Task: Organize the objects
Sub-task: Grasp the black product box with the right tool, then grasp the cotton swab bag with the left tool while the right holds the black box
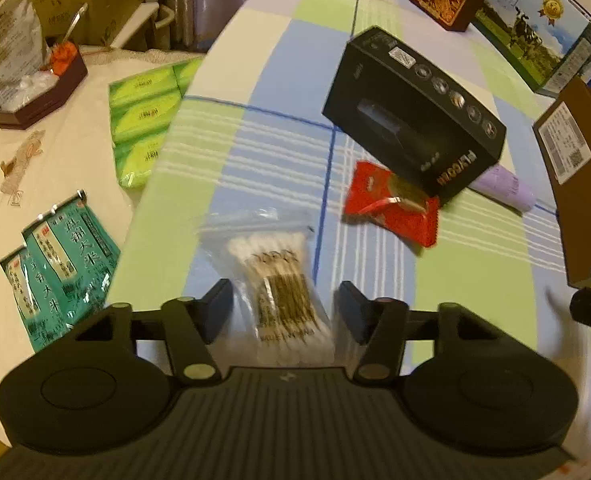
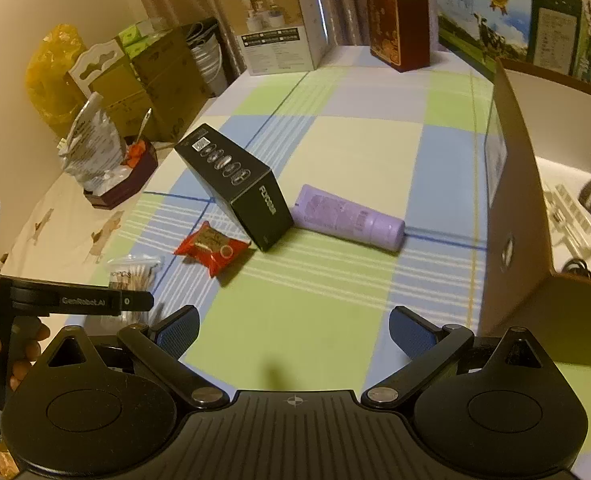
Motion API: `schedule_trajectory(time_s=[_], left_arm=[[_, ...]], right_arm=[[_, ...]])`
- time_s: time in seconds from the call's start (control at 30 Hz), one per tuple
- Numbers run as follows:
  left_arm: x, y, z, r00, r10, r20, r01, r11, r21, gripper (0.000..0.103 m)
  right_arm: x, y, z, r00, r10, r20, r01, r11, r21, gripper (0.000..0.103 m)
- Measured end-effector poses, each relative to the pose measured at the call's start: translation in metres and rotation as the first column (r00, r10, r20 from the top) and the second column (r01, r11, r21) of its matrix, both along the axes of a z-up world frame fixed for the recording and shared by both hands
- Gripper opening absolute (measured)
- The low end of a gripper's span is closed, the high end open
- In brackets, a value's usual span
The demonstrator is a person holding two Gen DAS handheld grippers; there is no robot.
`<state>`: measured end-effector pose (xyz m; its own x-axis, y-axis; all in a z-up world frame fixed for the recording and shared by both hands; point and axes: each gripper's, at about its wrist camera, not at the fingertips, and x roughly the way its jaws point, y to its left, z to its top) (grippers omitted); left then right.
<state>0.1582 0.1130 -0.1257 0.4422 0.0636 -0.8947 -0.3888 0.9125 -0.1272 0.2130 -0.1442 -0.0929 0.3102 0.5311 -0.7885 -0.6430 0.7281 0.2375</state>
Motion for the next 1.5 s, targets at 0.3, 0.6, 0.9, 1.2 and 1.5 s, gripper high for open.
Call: schedule_trajectory(time_s=[0.3, 0.6, 0.9, 1.2, 1.5], left_arm=[[0.014, 0.010, 0.003, 1.000, -0.001, 0.028, 0.001, 1.000, 0.022, 0.019], [0.029, 0.021, 0.023, 0.997, 0.007, 0.078, -0.011, 0.999, 0.042, 0.019], [0.040, 0.026, 0.028, 0.996, 0.015, 0.090, -0.019, 0.999, 0.037, 0.019], [0.038, 0.020, 0.030, 0.996, 0.005, 0.091, -0.008, 1.000, 0.029, 0.019], [0.021, -0.003, 0.032, 0.994, -0.050, 0.093, 0.049, 0.999, 0.007, 0.019]], right_arm=[[0.019, 0.030, 0.005, 0.997, 0.061, 0.053, -0.061, 0.998, 0.003, 0.099], [0.039, 0.079, 0.005, 0.977, 0.168, 0.130, -0.169, 0.986, -0.009, 0.099], [0.053, 0.131, -0.017, 0.936, 0.305, 0.177, -0.288, 0.951, -0.113, 0.083], [0.049, 0.108, -0.028, 0.930, 0.339, 0.139, -0.319, 0.936, -0.149, 0.042], [0.014, 0.020, -0.016, 0.976, 0.213, 0.051, -0.207, 0.972, -0.110, 0.041]])
